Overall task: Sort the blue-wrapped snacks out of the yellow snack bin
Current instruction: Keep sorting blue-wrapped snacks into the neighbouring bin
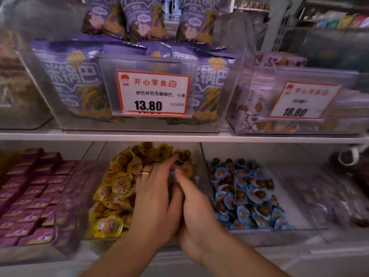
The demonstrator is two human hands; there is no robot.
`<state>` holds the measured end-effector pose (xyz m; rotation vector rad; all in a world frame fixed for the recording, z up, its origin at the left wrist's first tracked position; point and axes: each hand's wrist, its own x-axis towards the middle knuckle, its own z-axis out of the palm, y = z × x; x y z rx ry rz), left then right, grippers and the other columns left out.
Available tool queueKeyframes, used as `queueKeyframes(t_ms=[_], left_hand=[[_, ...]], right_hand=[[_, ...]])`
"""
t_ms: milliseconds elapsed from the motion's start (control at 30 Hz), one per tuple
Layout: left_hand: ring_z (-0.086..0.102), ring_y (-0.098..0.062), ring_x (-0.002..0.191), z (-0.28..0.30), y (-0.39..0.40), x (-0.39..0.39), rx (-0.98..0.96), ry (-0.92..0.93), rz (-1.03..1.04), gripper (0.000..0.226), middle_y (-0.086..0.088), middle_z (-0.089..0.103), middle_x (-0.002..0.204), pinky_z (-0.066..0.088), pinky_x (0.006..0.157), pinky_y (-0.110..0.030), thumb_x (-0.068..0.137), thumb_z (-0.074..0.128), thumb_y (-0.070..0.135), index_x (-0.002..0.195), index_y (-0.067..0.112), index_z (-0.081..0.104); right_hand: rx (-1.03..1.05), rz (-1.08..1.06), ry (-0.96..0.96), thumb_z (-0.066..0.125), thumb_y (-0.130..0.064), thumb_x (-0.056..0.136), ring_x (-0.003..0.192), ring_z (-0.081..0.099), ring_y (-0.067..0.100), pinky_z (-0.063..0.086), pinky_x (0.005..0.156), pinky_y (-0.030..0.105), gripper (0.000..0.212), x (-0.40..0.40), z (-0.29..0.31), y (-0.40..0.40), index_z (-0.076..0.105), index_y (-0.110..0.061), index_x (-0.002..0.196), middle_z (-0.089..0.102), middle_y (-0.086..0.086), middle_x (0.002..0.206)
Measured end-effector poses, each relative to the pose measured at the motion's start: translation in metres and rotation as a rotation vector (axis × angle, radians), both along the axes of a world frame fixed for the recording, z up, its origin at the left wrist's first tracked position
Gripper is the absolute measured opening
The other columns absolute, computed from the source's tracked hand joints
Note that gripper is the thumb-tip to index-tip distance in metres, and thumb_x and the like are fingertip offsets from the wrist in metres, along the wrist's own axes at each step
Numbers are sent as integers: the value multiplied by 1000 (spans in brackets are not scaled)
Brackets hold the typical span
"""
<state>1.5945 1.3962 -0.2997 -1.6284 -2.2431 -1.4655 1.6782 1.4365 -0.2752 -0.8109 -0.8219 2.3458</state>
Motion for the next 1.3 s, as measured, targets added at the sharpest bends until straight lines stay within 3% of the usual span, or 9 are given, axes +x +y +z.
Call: queueKeyframes(t_ms=[67, 300, 467, 567, 667, 767, 867, 1167, 1300], left_hand=[[51, -19, 114, 6, 0, 7, 69, 11, -63, 56, 8, 57, 124, 44, 94, -48, 86, 43, 28, 141, 22, 46], [14, -9, 150, 17, 4, 25, 14, 117, -375, 73, 9, 26, 155, 23, 120, -50, 89, 43, 39, 156, 16, 22], [51, 1, 128, 21, 9, -12, 35, -65, -398, 45, 20, 56, 135, 43, 102, -19, 97, 48, 43, 141, 35, 47], [64, 4, 100, 6, 16, -47, -101, -62, -138, 23, 20, 70, 107, 55, 89, -28, 97, 57, 25, 112, 39, 65], [62, -4, 103, -8, 27, -52, -231, 165, -145, 23, 17, 64, 113, 51, 87, -25, 95, 57, 35, 117, 37, 63], [51, -6, 119, -15, 41, -42, -493, 401, -339, 66, 17, 50, 134, 45, 100, -29, 81, 47, 74, 139, 41, 45], [36, -14, 132, -25, 53, -40, -691, 604, -377, 83, 15, 39, 146, 32, 112, -41, 74, 51, 77, 148, 44, 32], [49, -7, 110, -5, 50, -65, -786, 424, -507, 66, 17, 49, 117, 46, 92, -35, 65, 75, 68, 122, 42, 56], [55, -1, 105, 1, 45, -73, -674, 224, -507, 26, 18, 55, 112, 47, 95, -34, 85, 74, 38, 111, 37, 68]], right_hand=[[81, 76, 3, 52, -32, 99, 115, 65, 21, 48, 103, 33, 33, 10, 1, 0, 71, -14, 119, 66, 14, 127], [282, 33, -55, 59, -5, 91, 90, 74, 23, 59, 74, 35, 22, 49, 10, 30, 73, -16, 105, 75, 14, 99], [767, -285, -301, 64, -20, 83, 53, 60, 18, 42, 44, 26, 9, 79, 14, 74, 70, -25, 88, 69, 9, 71], [1239, -225, -797, 62, -21, 93, 75, 67, 17, 54, 63, 22, 19, 98, 0, 116, 69, -33, 106, 71, 0, 92], [1233, -18, -1025, 59, -33, 97, 107, 65, 23, 57, 86, 39, 30, 97, -20, 129, 66, -20, 123, 69, 6, 116], [1405, -171, -906, 56, -33, 97, 111, 60, 12, 49, 93, 20, 31, 86, -24, 114, 65, -22, 124, 65, -4, 119], [1490, -91, -732, 52, -36, 98, 111, 53, -2, 41, 92, 6, 32, 69, -24, 92, 61, -28, 128, 57, -16, 118], [1415, -88, -617, 56, -27, 99, 112, 54, -5, 45, 97, 18, 28, 64, -28, 88, 63, -31, 125, 57, -17, 119], [1431, -130, -607, 57, -23, 98, 110, 55, -5, 47, 92, 18, 26, 65, -26, 85, 67, -25, 122, 58, -14, 117]])
